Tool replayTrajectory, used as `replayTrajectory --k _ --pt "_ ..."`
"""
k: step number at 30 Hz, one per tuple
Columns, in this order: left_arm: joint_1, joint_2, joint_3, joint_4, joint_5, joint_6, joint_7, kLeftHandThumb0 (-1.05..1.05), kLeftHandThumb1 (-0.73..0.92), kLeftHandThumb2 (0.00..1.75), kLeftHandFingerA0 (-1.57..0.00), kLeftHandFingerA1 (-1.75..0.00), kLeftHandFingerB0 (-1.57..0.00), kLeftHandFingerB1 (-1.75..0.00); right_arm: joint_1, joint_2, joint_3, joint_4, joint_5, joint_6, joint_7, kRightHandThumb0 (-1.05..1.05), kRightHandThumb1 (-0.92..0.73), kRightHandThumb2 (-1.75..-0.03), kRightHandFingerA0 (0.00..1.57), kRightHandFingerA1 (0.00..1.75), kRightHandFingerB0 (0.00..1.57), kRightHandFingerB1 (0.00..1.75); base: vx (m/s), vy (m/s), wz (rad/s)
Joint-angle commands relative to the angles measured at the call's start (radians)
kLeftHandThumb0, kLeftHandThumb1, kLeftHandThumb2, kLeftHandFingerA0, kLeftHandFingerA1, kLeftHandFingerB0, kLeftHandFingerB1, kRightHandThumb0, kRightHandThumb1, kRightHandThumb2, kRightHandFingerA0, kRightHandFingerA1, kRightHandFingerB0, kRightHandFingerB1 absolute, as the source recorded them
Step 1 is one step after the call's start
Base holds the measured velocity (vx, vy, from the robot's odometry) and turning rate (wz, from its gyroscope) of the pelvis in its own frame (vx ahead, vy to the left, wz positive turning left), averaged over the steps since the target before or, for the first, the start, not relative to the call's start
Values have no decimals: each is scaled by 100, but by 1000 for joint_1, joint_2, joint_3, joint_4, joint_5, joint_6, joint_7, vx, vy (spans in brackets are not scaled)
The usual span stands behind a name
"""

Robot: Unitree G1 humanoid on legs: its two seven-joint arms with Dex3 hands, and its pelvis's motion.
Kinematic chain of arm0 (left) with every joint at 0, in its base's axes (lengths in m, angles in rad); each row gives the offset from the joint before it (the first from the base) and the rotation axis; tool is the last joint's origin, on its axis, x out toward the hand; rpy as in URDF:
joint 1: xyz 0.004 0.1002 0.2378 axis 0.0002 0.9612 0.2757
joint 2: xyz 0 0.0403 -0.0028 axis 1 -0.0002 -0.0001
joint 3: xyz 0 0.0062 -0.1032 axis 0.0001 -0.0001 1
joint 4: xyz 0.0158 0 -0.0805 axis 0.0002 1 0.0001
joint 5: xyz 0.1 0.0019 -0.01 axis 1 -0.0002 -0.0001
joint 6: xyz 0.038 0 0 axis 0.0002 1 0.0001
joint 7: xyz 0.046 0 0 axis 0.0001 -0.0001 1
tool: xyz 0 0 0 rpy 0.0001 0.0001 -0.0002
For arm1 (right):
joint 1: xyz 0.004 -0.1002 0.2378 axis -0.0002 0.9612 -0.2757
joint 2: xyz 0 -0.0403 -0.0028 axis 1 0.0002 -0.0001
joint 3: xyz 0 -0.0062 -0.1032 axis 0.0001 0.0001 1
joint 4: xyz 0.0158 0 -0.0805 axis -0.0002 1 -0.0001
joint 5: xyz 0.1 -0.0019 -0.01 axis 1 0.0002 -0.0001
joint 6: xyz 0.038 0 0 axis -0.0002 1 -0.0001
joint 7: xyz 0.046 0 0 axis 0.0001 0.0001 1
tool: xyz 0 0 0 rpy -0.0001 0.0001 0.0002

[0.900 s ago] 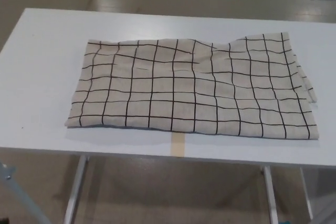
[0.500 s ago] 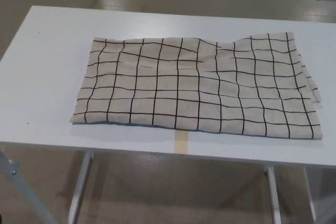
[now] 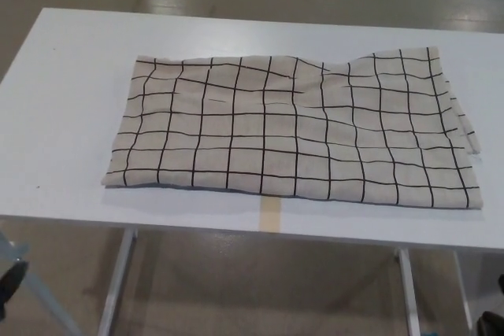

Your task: Use the left hand to fold a white towel with checkered patterns in half.

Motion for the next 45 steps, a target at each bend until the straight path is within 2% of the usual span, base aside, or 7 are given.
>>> replayTrajectory --k 1,18,19,22,23,24,45 --pt "-43 79 -73 -317 315 -244 14 -57 37 70 0 -13 0 -6 26 -16 48 37 -31 -93 58 -25 -66 -59 47 61 48 50 0 0 0" --pt "-381 279 -376 -98 596 -32 -83 -67 41 78 0 -6 0 -14 38 -32 68 48 -69 -104 32 -25 -66 -59 47 62 48 52 0 0 0" --pt "-431 291 -426 -32 646 3 -77 -67 52 56 0 -1 0 -15 40 -30 67 53 -62 -112 37 -25 -66 -60 47 62 48 53 0 0 0" --pt "-474 300 -473 32 677 29 -64 -67 52 55 0 -1 0 -14 39 -28 67 57 -58 -117 37 -25 -66 -60 48 62 48 53 0 0 0" --pt "-488 300 -488 58 683 39 -63 -68 40 69 0 0 0 -13 40 -29 68 55 -61 -117 36 -25 -66 -60 47 62 48 53 0 0 0" --pt "-506 297 -506 87 685 53 -64 -71 43 79 0 -2 0 -11 40 -30 69 52 -64 -117 35 -25 -66 -60 47 62 48 53 0 0 0" --pt "-742 254 -778 411 783 175 8 -62 39 71 0 0 0 -11 34 -30 71 55 -47 -120 47 -24 -67 -59 49 64 49 53 0 0 0"
